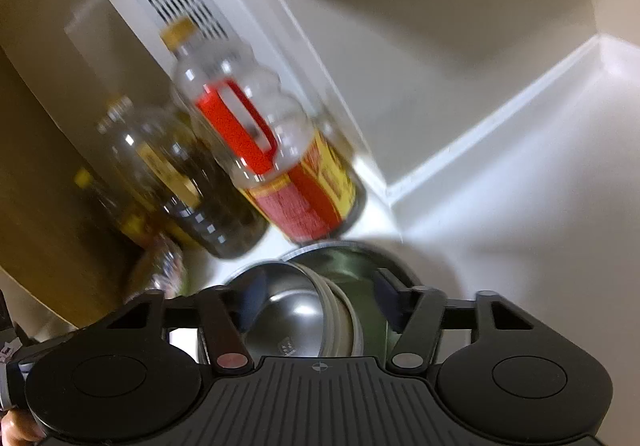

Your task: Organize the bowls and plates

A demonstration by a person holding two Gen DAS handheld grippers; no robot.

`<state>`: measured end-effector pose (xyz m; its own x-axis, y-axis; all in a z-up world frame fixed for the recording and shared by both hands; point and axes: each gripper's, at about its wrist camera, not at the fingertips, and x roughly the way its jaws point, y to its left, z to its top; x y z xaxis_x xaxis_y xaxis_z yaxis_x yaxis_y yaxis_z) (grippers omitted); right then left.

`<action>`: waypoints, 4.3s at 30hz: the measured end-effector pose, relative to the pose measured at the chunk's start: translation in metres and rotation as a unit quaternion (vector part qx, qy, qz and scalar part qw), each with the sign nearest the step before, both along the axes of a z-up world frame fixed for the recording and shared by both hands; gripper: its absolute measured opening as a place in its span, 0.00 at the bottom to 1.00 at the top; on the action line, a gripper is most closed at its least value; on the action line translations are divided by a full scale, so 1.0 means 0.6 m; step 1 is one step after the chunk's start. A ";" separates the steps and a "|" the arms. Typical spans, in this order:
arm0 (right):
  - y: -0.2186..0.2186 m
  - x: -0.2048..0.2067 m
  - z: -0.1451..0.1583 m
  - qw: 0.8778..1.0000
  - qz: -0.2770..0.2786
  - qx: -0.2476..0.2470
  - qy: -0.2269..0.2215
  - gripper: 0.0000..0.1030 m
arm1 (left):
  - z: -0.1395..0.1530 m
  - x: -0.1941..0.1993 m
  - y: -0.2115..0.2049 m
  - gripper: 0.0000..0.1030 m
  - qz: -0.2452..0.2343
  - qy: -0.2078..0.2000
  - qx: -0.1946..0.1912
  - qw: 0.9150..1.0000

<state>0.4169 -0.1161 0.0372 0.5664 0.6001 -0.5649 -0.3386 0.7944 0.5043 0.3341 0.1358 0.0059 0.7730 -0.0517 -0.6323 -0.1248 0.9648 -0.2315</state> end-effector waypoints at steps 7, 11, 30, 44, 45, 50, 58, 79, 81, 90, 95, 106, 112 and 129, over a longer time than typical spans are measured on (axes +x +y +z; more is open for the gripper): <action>-0.050 -0.083 0.021 0.999 -0.012 0.010 -0.048 0.61 | 0.031 -0.083 -0.053 0.32 -0.001 -0.037 0.034 0.999; -0.075 -0.147 0.022 0.998 -0.009 -0.012 -0.065 0.61 | 0.030 -0.134 -0.093 0.32 0.000 -0.030 0.044 0.999; -0.184 -0.375 -0.042 0.999 0.026 -0.022 -0.014 0.61 | -0.004 -0.379 -0.255 0.38 0.017 0.003 0.086 0.996; -0.187 -0.456 -0.053 0.997 0.048 -0.057 -0.032 0.61 | -0.023 -0.421 -0.275 0.38 0.003 0.040 0.067 0.997; -0.185 -0.460 -0.055 0.996 0.050 -0.062 -0.032 0.61 | -0.025 -0.423 -0.274 0.38 0.002 0.043 0.066 0.997; -0.174 -0.472 -0.064 0.995 0.055 -0.079 -0.025 0.61 | -0.032 -0.437 -0.271 0.38 -0.002 0.052 0.061 0.997; -0.170 -0.487 -0.075 0.994 0.043 -0.094 -0.017 0.61 | -0.036 -0.453 -0.273 0.38 -0.017 0.052 0.060 0.997; -0.170 -0.506 -0.070 0.994 0.037 -0.101 -0.026 0.61 | -0.035 -0.464 -0.271 0.38 -0.029 0.044 0.058 0.997; -0.171 -0.507 -0.070 0.994 0.037 -0.101 -0.026 0.61 | -0.035 -0.464 -0.272 0.38 -0.030 0.043 0.059 0.997; -0.171 -0.507 -0.070 0.994 0.035 -0.101 -0.029 0.61 | -0.033 -0.462 -0.273 0.38 -0.031 0.042 0.058 0.997; -0.172 -0.505 -0.067 0.994 0.034 -0.101 -0.030 0.61 | -0.033 -0.461 -0.271 0.38 -0.031 0.042 0.058 0.997; -0.174 -0.503 -0.068 0.994 0.035 -0.103 -0.030 0.61 | -0.034 -0.461 -0.271 0.38 -0.031 0.042 0.058 0.997; -0.173 -0.503 -0.068 0.994 0.036 -0.103 -0.031 0.61 | -0.033 -0.460 -0.270 0.38 -0.031 0.041 0.058 0.997; -0.171 -0.504 -0.068 0.993 0.036 -0.104 -0.031 0.61 | -0.035 -0.459 -0.270 0.38 -0.031 0.041 0.058 0.997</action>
<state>0.1147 -0.2187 -0.0037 0.5642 0.5148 -0.6454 -0.4238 0.8515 0.3087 0.0586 -0.0263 -0.0148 0.7163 -0.0205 -0.6975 -0.0774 0.9911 -0.1086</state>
